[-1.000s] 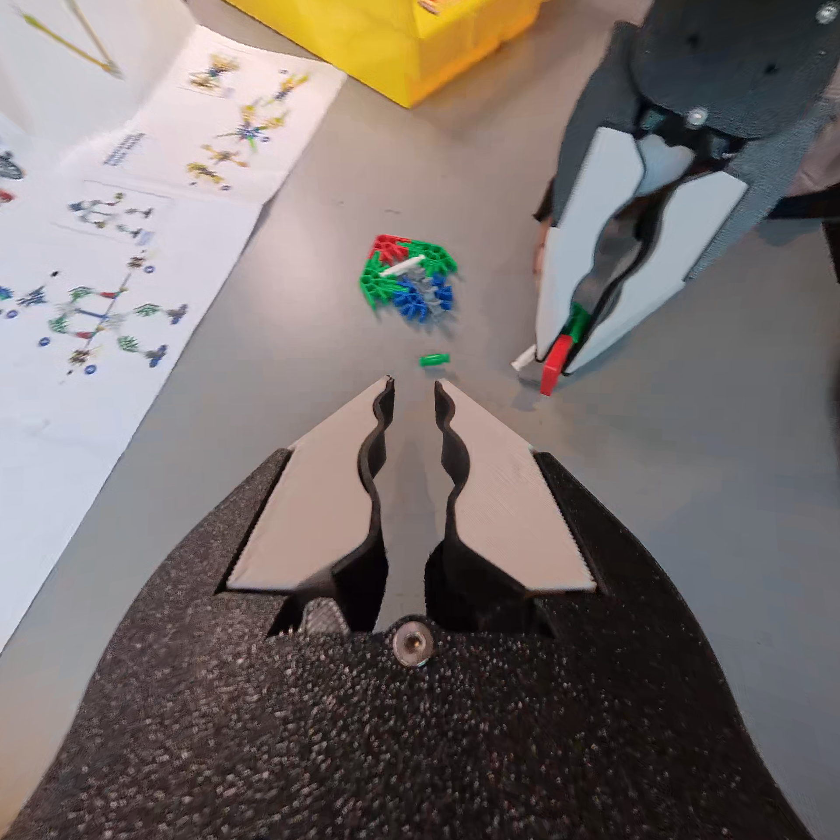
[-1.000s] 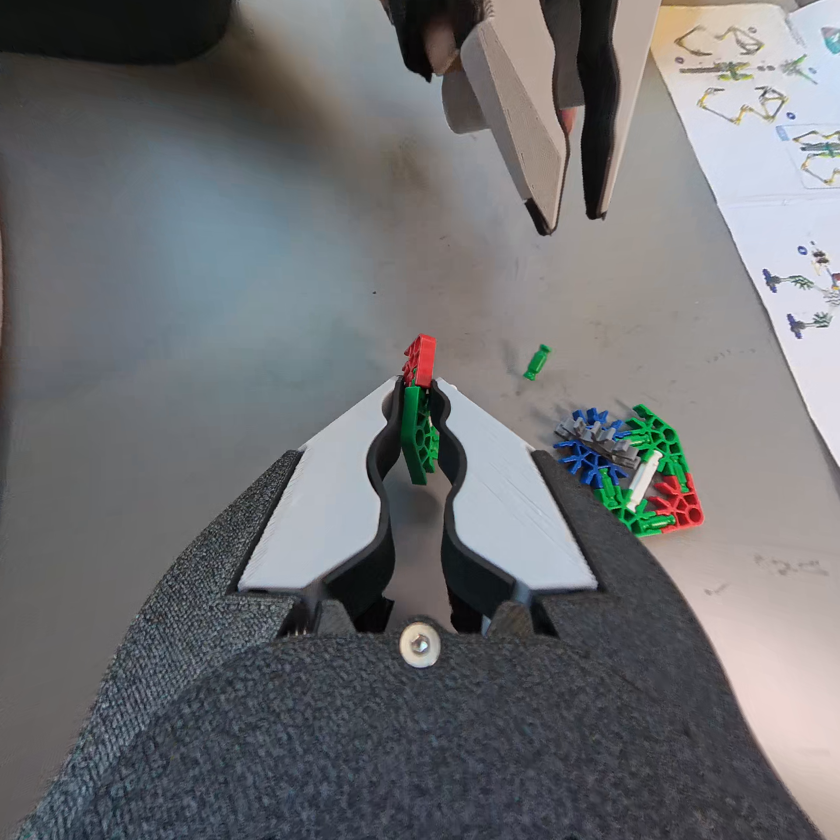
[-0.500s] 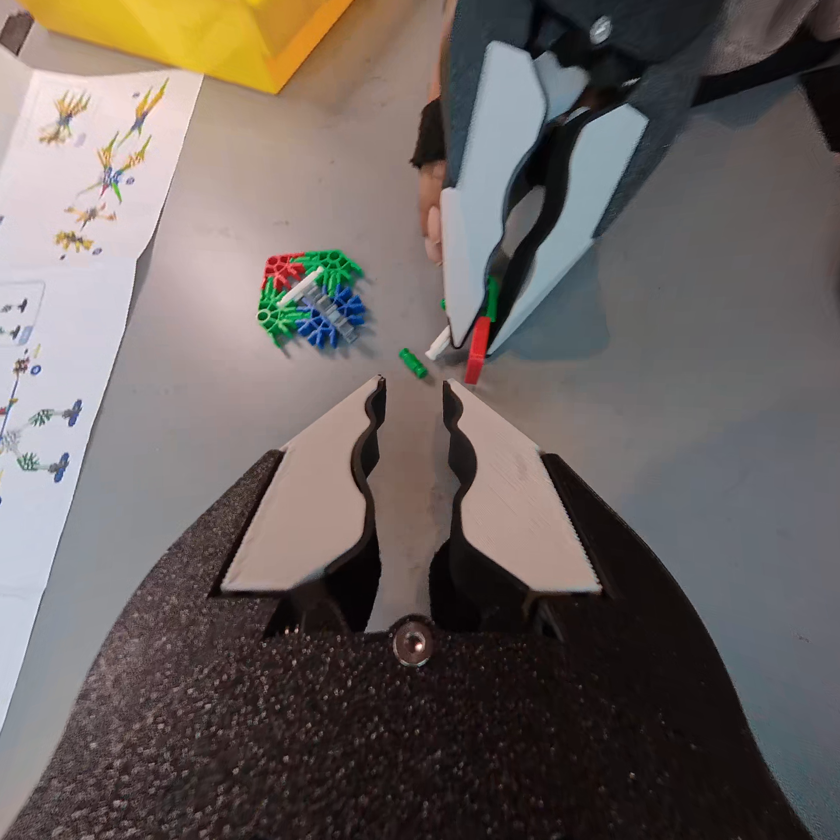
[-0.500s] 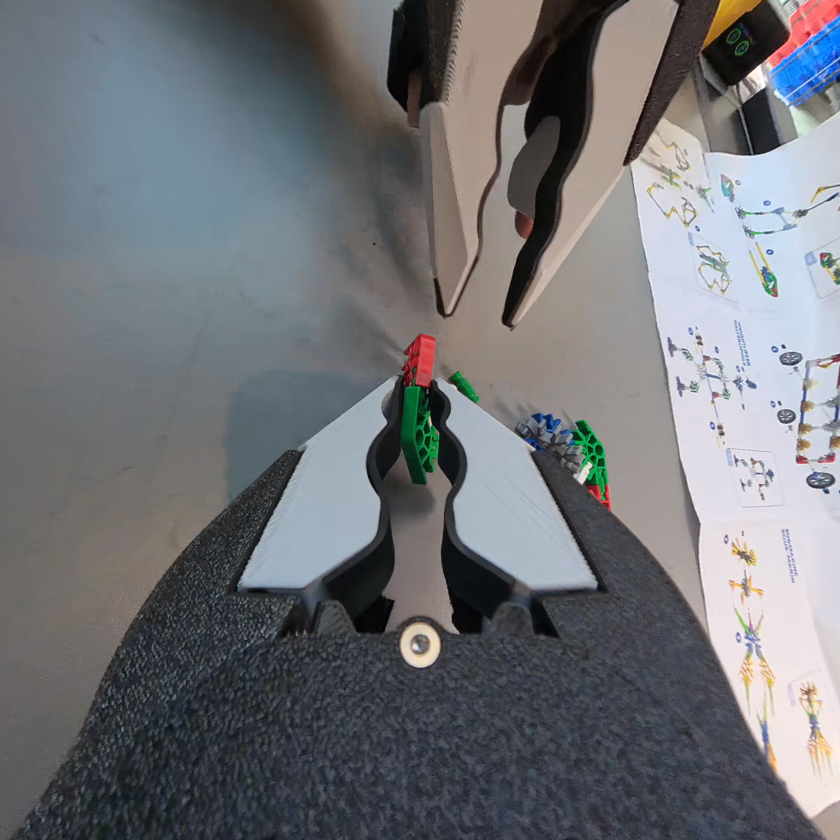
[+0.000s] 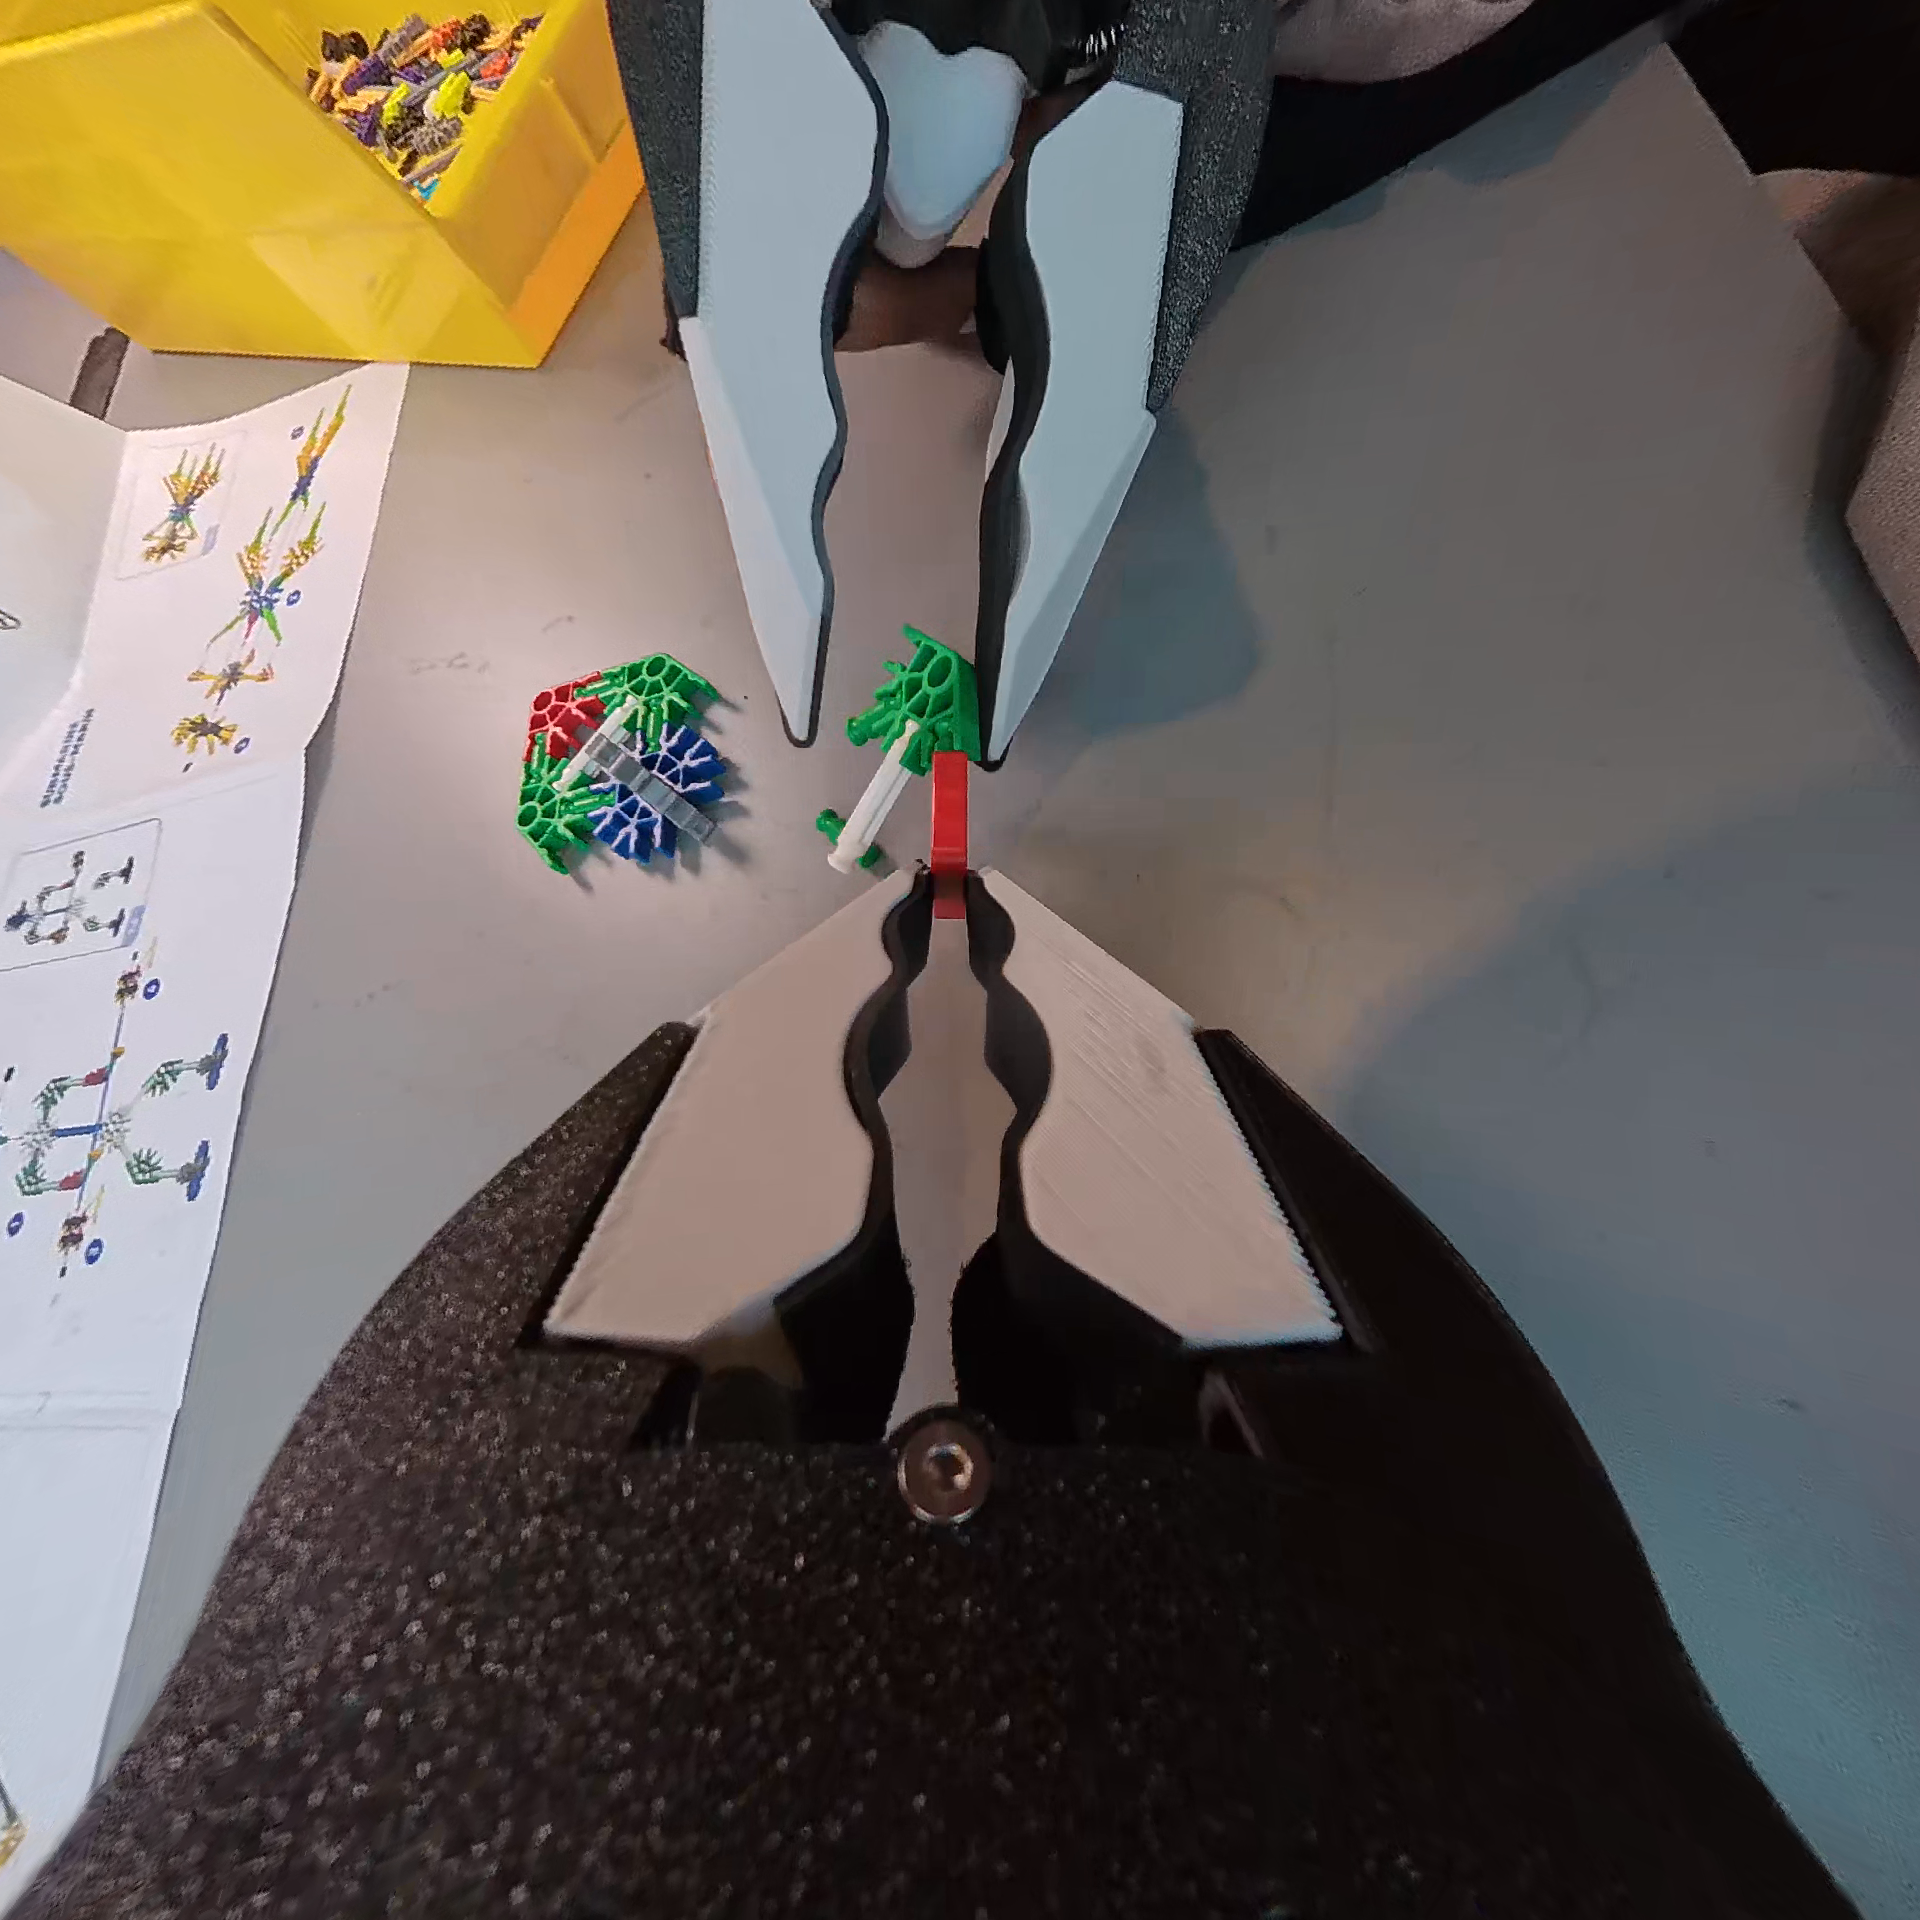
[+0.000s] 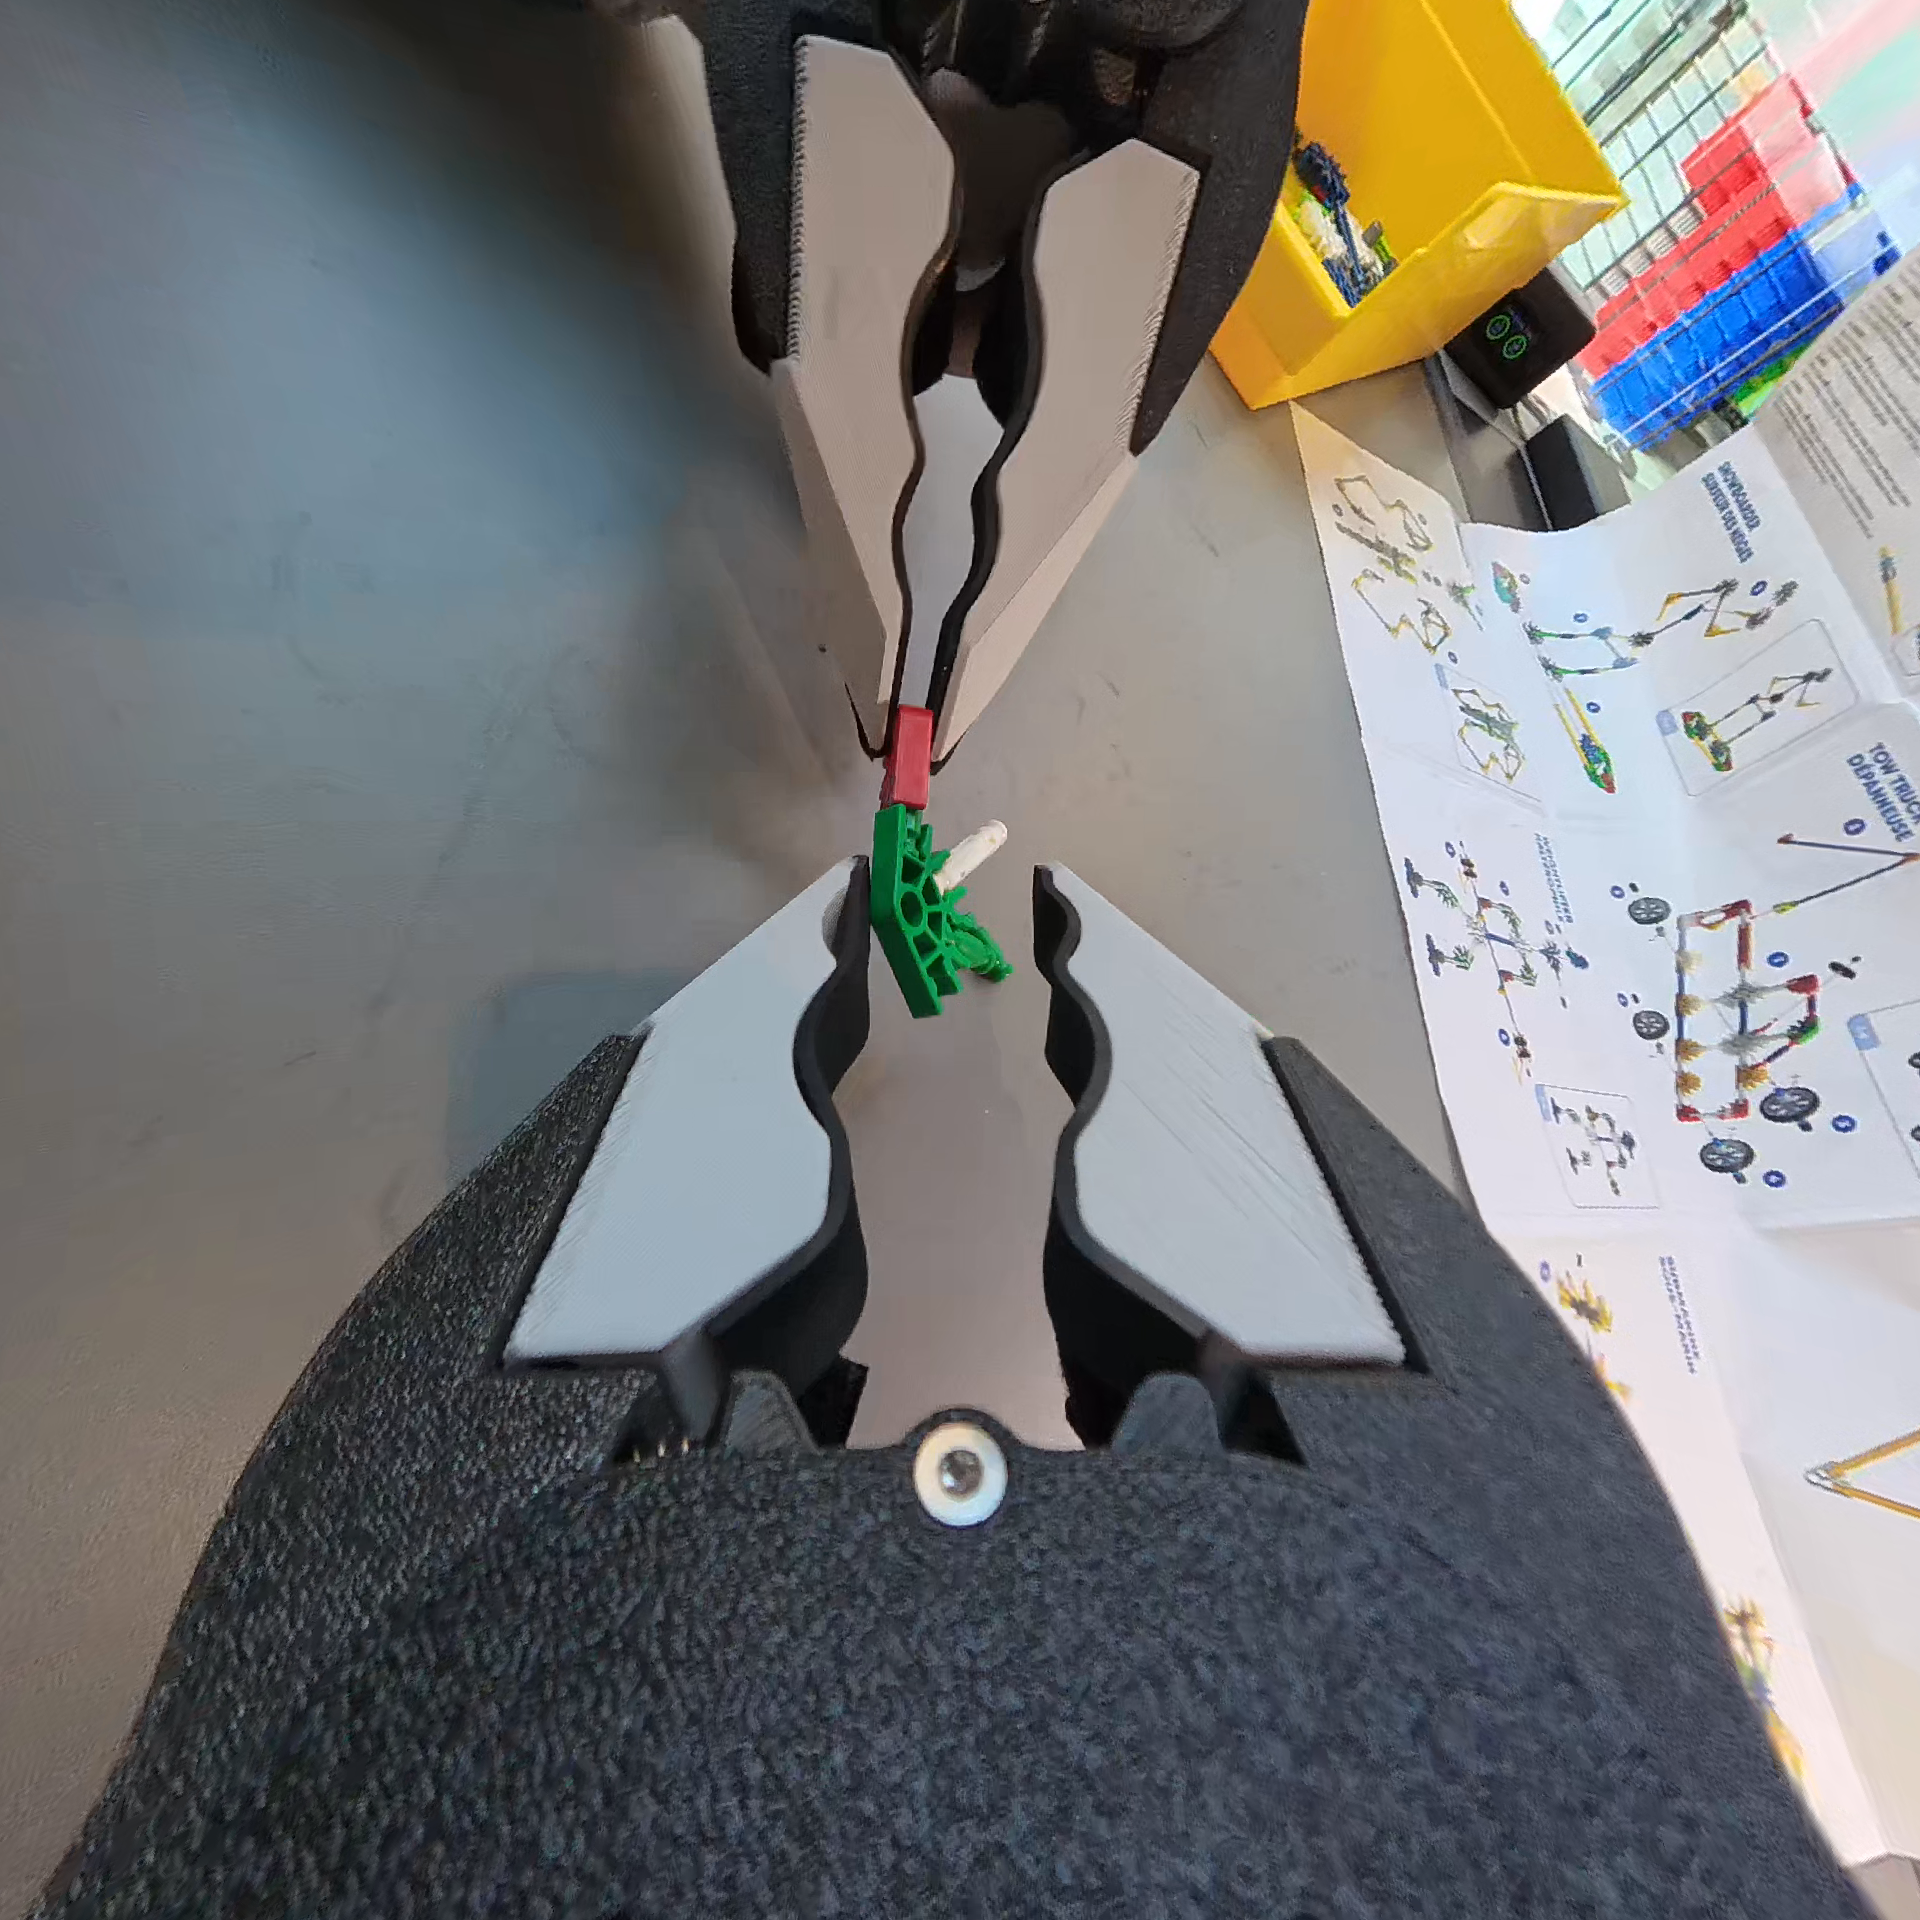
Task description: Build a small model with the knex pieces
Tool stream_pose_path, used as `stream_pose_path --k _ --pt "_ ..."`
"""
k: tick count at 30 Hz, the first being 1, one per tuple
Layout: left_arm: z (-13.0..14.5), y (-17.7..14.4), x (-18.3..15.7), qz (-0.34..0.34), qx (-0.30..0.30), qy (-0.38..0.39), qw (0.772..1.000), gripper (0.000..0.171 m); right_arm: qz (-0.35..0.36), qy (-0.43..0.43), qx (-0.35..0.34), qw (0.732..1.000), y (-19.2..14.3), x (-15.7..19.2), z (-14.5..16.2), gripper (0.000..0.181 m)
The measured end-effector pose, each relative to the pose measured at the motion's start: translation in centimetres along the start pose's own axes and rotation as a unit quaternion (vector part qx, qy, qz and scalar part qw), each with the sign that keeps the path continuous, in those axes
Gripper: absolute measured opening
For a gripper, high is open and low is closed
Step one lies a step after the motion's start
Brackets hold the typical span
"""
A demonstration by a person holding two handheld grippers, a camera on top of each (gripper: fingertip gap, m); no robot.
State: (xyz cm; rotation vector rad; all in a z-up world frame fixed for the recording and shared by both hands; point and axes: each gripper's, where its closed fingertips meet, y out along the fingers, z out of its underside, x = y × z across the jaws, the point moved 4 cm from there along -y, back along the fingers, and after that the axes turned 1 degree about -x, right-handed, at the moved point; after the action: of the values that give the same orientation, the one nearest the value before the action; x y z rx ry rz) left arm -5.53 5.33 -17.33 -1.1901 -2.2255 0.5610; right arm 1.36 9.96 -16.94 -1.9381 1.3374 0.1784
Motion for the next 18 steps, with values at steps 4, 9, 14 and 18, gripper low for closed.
stream_pose_path --k 4,9,14,18 --pt "0.3 -0.5 -0.4 0.036 -0.034 -0.019 0.999 0.004 0.004 -0.056 0.013 0.998 0.4 0.9 -0.2 0.017" --pt "1.3 -0.4 0.0 0.033 -0.007 -0.04 0.999 0.005 0.067 -0.133 0.039 0.988 1.2 0.9 -0.6 0.006" --pt "1.9 -0.1 0.3 -0.004 0.049 -0.019 0.999 0.012 0.091 -0.185 0.079 0.975 2.6 1.5 -0.4 0.005" --pt "1.6 0.1 -0.1 -0.031 0.068 0.03 0.997 0.019 0.085 -0.172 0.092 0.977 3.1 1.7 -1.0 0.005"
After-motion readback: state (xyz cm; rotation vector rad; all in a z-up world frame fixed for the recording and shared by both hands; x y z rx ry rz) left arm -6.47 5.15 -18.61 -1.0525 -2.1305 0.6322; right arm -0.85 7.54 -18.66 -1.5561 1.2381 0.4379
